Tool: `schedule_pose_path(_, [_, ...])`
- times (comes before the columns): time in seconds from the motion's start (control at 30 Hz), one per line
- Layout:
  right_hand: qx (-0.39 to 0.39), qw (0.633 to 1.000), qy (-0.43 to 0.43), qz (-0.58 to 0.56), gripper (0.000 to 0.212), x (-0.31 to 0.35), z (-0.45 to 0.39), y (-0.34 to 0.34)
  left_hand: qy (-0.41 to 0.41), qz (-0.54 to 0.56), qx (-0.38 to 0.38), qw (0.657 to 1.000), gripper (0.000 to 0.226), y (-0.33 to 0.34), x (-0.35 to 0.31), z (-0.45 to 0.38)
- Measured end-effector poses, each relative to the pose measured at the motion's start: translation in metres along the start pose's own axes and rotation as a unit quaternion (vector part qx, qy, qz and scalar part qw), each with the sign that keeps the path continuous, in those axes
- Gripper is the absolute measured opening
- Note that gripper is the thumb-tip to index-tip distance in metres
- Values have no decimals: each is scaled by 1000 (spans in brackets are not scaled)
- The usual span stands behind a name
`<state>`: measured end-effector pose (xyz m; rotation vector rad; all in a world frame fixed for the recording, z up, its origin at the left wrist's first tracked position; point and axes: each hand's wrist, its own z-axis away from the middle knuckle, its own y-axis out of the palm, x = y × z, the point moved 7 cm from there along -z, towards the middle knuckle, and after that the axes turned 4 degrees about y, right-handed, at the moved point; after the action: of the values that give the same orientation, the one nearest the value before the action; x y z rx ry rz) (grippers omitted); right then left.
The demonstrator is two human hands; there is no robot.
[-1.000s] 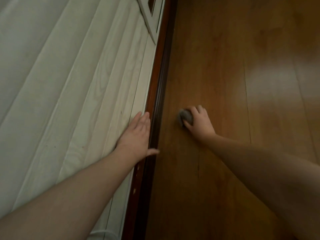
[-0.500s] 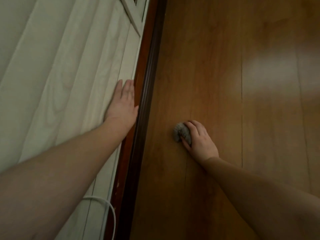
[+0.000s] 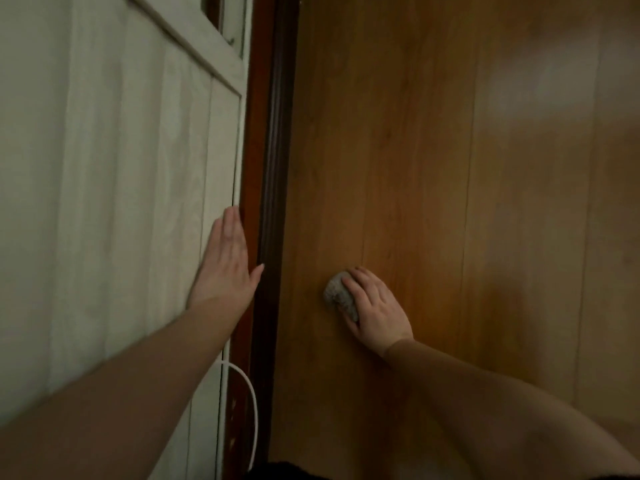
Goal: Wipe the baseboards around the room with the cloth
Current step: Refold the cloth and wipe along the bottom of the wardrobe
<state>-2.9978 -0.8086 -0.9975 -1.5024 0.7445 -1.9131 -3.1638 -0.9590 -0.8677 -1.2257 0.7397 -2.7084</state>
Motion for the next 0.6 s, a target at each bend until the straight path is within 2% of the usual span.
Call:
schedule_pose_path(0.37, [-14, 1000, -10, 4, 63, 0, 0, 1, -24, 42, 4, 999, 86, 4, 1, -1])
schedule_pose_path(0.6, [-23, 999, -14, 24, 69, -3, -3, -1, 18, 25, 47, 998, 90, -1, 8, -4])
